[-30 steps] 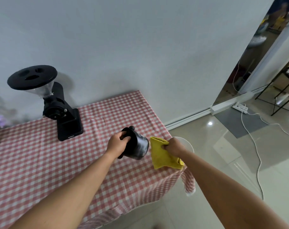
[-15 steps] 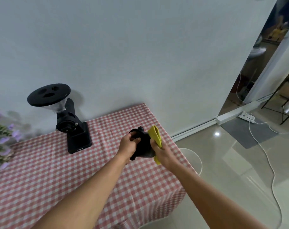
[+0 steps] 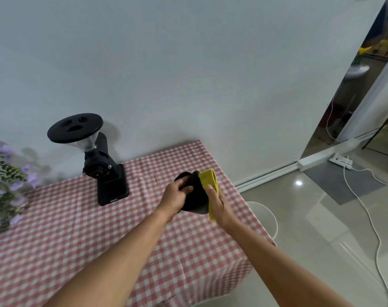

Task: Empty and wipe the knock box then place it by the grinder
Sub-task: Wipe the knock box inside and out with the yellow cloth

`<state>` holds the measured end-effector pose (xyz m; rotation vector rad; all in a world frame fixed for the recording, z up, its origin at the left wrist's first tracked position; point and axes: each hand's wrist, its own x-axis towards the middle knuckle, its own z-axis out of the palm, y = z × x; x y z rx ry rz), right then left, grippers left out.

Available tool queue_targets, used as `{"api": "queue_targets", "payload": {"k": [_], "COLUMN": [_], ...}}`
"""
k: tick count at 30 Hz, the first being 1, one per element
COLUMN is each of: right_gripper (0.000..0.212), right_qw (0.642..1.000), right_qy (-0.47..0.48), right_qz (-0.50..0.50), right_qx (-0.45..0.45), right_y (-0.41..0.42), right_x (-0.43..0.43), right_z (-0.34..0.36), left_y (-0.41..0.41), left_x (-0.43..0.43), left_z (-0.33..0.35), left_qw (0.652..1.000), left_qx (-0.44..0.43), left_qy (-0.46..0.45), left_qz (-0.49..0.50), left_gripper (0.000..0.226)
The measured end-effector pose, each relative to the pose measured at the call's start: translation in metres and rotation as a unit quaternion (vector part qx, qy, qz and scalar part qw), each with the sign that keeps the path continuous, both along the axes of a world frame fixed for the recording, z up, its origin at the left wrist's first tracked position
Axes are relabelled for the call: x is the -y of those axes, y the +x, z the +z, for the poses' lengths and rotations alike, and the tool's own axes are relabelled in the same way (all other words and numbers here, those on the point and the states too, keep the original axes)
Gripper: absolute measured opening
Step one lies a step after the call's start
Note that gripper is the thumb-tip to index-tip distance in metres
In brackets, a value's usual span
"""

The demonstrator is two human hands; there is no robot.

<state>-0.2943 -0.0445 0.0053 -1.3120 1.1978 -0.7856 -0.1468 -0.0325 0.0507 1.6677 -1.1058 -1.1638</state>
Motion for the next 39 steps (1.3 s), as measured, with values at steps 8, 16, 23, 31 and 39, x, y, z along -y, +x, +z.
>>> {"api": "queue_targets", "payload": {"k": [8,16,23,31,39], "right_gripper": [0.079,0.085,0.091,0.046,0.043], "right_qw": [0.999,0.994,0.998,0.993,0.994], "right_qy": [-0.038,-0.062,-0.029,-0.009,-0.019], "right_qz": [-0.01,-0.037,-0.042,-0.08,-0.098], "right_qx": [-0.032,-0.078,0.022,0.091,0.036], "right_y": [0.005,-0.001,0.002,0.003,0.001], "right_x": [0.013,0.021,0.011,0.021,0.035], "right_z": [-0.001,0.029,0.026,0.015,0.026], "left_y": [0.0,-0.005,-0.005,-0.007,-0.012], "left_x": [0.007,0.011,0.019,0.021,0.015], "left_z": [0.003,0.006,0.012,0.013,0.02], "left_qw": [1.0,0.998,0.995,0.997,0.997], "left_qx": [-0.001,-0.046,-0.093,-0.019,-0.03], "left_qy": [-0.014,-0.036,-0.043,-0.064,-0.057], "left_qz": [0.004,0.01,0.019,0.042,-0.05], "left_gripper": [0.042,0.028,0.058,0.033,0.022]}}
